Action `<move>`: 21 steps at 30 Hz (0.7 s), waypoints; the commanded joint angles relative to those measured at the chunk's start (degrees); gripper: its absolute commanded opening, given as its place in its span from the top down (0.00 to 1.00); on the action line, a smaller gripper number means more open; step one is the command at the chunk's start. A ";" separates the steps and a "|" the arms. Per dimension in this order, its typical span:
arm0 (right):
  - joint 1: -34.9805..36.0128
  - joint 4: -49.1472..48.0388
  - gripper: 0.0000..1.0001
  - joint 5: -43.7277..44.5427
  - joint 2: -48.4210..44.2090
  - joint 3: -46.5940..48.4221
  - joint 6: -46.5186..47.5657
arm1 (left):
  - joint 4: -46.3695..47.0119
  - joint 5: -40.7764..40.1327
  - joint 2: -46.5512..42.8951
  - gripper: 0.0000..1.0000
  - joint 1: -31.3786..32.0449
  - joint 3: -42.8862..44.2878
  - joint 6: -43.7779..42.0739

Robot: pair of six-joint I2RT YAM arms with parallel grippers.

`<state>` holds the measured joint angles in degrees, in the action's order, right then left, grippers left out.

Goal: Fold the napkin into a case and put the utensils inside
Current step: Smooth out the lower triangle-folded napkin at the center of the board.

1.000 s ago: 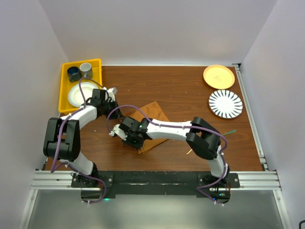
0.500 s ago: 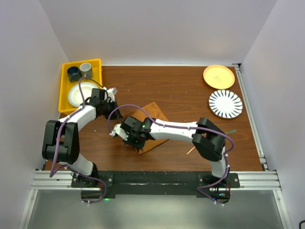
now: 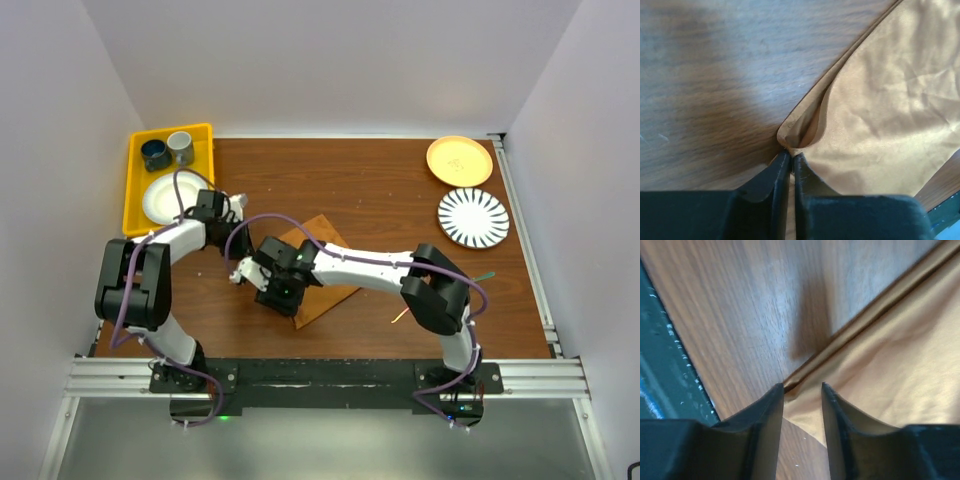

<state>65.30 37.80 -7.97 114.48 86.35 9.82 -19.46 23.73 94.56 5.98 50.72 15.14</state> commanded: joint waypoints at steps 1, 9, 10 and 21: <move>-7.96 3.06 0.54 -5.47 -4.17 6.45 0.81 | -1.28 -0.52 -1.65 0.75 -1.23 2.54 -3.53; -22.75 5.88 0.41 -2.50 -6.72 6.30 7.66 | 0.22 6.32 -11.50 0.48 -1.41 5.09 -19.07; -24.76 5.71 0.42 -2.32 -6.90 4.72 8.45 | -0.39 8.51 -12.38 0.48 -1.15 5.27 -21.79; -28.56 2.89 0.51 -3.63 -8.39 -9.69 10.83 | -8.84 15.21 2.35 0.69 6.59 5.70 -31.48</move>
<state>36.45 40.75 -10.11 108.27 80.95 18.68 -23.90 37.39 88.90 12.86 54.89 -10.94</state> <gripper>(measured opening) 0.493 0.359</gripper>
